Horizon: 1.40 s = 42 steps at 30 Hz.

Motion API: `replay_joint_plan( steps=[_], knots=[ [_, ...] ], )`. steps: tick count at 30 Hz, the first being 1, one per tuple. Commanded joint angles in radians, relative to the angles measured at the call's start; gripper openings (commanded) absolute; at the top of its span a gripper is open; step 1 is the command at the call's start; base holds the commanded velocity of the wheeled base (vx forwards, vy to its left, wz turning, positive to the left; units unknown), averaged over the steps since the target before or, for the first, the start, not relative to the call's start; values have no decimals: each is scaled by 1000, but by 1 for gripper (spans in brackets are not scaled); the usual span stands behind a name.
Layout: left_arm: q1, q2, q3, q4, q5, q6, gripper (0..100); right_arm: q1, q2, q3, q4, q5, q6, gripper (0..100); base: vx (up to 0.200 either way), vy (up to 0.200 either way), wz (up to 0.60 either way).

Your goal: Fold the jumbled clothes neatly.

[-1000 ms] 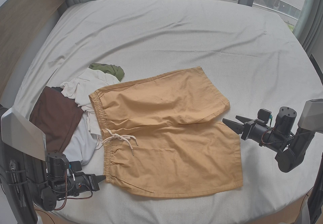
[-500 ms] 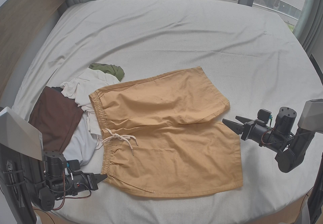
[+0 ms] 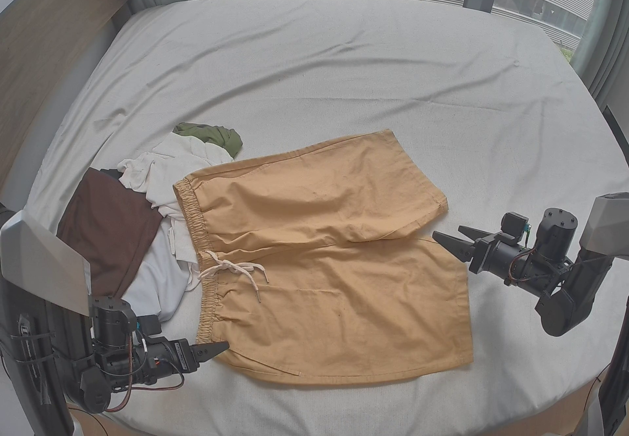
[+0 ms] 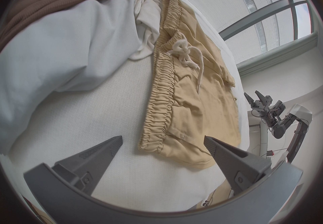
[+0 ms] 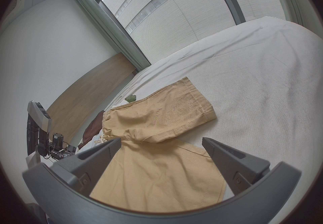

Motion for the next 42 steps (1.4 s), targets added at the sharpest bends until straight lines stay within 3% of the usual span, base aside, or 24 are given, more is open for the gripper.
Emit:
replay_joint_plan(
  steps=[1,2,3,16,23,30,37,42],
  knots=[
    [-12,11,-8,0,1,-2,100,3,1,0,0,1,0,100,0,0,0],
    [-12,14,-14,0,1,-4,100,3,1,0,0,1,0,100,0,0,0],
    [-11,16,-17,0,2,-4,0,3,1,0,0,-1,0,100,0,0,0],
    [12,-13,-34,0,8,-2,0,6,10,12,0,1,-3,100,0,0,0],
    [6,-58,-37,2,5,-2,0,-2,50,57,10,2,-63,100,0,0,0],
    [-20,-47,-36,2,4,9,0,-56,47,116,214,2,-212,100,0,0,0],
    [-25,-42,-31,2,5,9,0,-72,-1,164,311,2,-235,100,0,0,0],
    [-25,-39,-28,2,5,10,0,-77,-79,219,491,2,-282,100,0,0,0]
  ],
)
